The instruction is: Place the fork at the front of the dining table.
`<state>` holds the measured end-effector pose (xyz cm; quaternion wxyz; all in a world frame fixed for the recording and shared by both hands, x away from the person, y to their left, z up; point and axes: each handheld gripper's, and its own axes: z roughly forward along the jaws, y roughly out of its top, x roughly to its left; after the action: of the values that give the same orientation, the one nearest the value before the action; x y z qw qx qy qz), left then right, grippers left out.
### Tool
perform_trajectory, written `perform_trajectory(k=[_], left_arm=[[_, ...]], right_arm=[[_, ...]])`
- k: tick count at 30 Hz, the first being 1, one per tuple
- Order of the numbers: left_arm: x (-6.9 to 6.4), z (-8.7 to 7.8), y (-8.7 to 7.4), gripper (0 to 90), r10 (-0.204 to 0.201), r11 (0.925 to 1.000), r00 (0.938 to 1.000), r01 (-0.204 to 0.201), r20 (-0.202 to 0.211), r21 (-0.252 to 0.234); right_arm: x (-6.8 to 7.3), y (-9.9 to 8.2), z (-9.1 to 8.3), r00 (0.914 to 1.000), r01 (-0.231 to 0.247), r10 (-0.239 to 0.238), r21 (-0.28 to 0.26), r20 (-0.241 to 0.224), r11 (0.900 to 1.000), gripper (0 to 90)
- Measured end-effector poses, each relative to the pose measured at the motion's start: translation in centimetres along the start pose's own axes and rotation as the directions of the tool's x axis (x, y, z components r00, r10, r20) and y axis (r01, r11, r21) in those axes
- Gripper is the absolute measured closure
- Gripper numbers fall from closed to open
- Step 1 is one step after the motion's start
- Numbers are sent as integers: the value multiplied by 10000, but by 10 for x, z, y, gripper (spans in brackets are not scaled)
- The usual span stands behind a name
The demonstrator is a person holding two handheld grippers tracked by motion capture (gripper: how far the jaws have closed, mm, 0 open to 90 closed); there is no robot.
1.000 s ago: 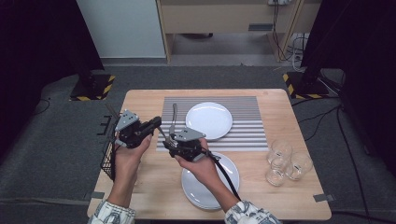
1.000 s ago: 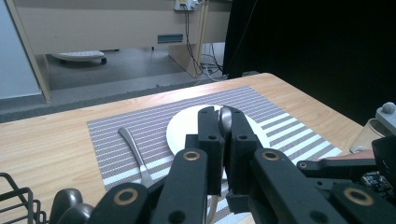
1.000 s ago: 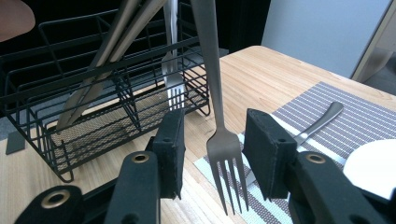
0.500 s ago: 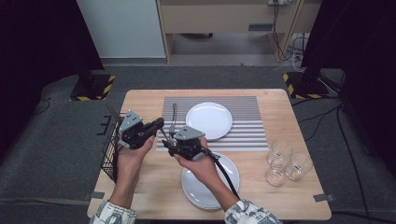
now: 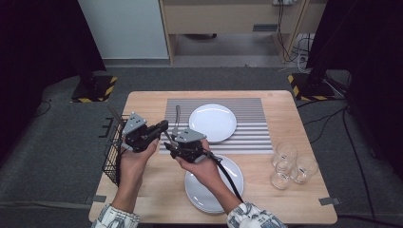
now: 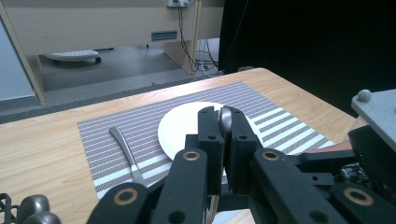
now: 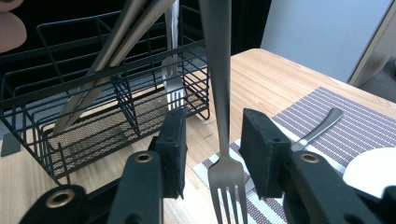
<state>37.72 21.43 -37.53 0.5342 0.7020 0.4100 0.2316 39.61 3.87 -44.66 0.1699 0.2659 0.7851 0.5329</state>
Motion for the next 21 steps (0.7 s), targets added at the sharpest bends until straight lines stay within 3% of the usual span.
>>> perform_trajectory(k=[15,21], left_arm=[[-2,-1,0,862,36,10000,10000,-36,14,-37],[-3,1,0,841,-42,9998,10000,43,64,-183]], right_arm=[[-1,-1,5,10000,55,-55,-68,57,10000,824],[-2,0,2,9998,-53,52,-73,-194,10000,847]])
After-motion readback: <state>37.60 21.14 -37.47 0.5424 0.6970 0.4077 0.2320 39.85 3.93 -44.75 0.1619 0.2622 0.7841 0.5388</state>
